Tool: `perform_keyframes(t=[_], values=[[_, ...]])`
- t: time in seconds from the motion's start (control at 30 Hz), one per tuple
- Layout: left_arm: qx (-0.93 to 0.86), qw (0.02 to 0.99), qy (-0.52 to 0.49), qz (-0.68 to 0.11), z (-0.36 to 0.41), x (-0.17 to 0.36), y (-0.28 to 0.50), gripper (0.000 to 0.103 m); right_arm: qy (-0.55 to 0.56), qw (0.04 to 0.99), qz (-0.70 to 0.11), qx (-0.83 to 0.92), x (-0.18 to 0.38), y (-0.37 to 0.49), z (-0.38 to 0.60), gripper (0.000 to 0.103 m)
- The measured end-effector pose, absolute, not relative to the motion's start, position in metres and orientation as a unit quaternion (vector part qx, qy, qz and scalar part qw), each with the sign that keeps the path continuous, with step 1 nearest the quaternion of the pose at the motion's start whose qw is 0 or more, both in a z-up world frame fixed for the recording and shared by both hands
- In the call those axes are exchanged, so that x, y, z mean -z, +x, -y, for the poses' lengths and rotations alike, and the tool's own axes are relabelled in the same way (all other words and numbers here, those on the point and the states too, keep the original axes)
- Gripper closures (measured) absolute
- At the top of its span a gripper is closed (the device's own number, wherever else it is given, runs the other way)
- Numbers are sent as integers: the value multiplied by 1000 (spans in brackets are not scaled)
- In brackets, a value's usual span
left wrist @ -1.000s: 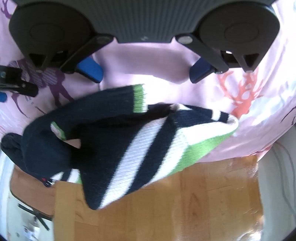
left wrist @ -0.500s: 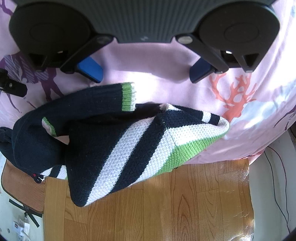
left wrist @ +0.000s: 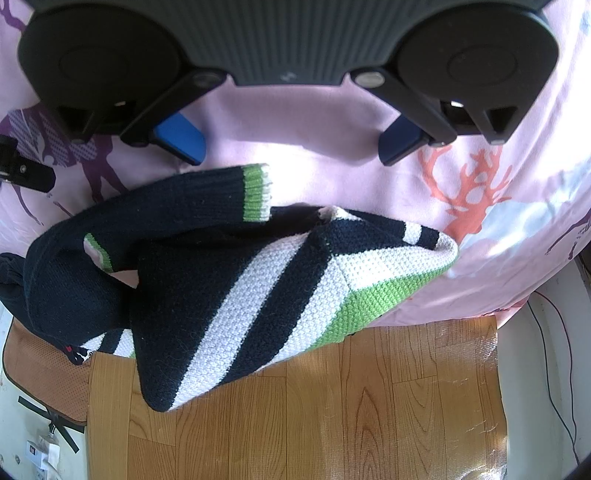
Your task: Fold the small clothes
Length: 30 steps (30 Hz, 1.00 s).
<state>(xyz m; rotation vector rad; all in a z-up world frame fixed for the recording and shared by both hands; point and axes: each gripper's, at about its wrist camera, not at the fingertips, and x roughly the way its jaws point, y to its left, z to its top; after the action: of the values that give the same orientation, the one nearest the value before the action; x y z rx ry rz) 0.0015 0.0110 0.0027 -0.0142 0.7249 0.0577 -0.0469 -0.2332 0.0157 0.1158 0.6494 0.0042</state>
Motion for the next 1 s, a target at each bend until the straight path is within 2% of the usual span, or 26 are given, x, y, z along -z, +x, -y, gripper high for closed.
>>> perform_keyframes(t=[0.2, 1.0], values=[[-28, 935, -7, -354, -11, -3, 1, 0, 26, 944, -330, 3, -15, -45, 228, 0], [-20, 938, -28, -345, -16, -3, -1, 0, 26, 943, -331, 0, -15, -44, 230, 0]])
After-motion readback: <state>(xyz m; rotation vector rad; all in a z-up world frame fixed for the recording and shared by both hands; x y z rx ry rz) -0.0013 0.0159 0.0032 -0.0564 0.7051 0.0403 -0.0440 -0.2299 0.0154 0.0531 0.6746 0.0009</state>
